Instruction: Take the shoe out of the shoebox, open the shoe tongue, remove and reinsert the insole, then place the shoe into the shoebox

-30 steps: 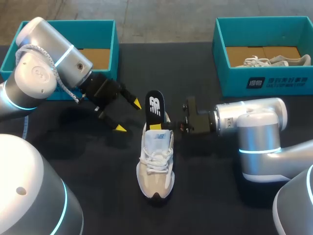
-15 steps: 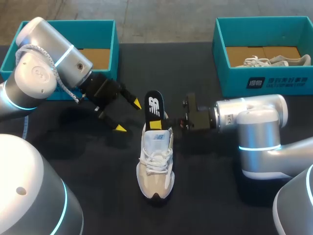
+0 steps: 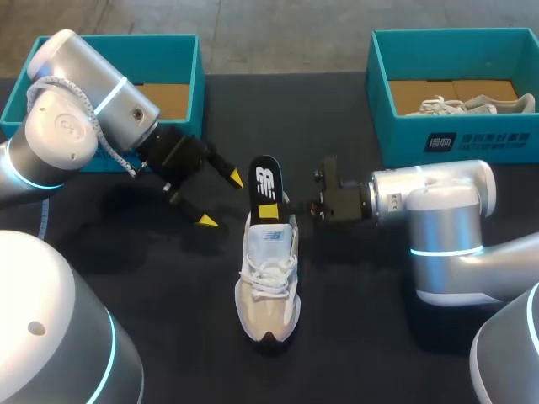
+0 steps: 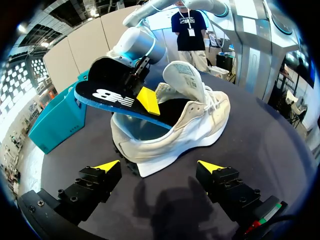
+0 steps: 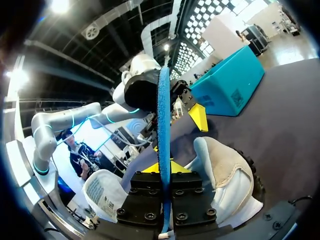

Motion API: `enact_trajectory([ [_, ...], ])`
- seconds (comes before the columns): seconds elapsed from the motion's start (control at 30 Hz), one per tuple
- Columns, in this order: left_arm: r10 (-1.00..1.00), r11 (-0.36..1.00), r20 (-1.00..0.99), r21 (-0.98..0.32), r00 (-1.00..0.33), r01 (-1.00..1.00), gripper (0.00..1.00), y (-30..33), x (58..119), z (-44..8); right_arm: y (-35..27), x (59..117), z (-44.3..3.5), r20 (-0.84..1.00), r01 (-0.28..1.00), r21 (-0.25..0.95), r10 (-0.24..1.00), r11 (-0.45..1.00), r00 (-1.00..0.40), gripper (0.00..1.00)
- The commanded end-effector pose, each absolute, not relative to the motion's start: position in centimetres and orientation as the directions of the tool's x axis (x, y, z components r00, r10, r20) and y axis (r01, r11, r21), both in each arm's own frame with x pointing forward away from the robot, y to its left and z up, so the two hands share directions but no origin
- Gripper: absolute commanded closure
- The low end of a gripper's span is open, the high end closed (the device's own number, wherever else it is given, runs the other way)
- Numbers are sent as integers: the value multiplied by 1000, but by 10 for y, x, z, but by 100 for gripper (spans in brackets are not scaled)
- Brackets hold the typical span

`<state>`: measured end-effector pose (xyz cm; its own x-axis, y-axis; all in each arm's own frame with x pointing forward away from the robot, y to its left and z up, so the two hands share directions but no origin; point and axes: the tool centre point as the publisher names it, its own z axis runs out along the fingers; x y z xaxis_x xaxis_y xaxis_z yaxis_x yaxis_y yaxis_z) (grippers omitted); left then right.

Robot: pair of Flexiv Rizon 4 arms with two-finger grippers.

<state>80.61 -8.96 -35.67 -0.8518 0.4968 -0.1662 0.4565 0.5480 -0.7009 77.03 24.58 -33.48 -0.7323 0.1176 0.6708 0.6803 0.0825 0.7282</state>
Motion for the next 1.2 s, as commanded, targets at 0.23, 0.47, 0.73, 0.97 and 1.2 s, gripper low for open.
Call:
enact_trajectory([
  [0.23, 497, 550, -166, -699, -852, 457, 0, -90, 806, -357, 246, 768, -339, 713, 726, 683, 147, 75, -686, 100],
  [0.47, 497, 550, -166, -699, -852, 457, 0, -90, 806, -357, 244, 763, -344, 739, 755, 651, 161, 77, -654, 100],
  [0.73, 497, 550, -166, -699, -852, 457, 0, -90, 806, -357, 244, 753, -353, 761, 777, 626, 165, 68, -627, 100],
  [0.97, 497, 550, -166, -699, -852, 457, 0, -90, 806, -357, 246, 746, -360, 789, 806, 587, 174, 72, -590, 100],
  [1.2, 497, 550, -166, -699, -852, 457, 0, -90, 806, -357, 246, 741, -360, 790, 807, 587, 172, 70, -589, 100],
])
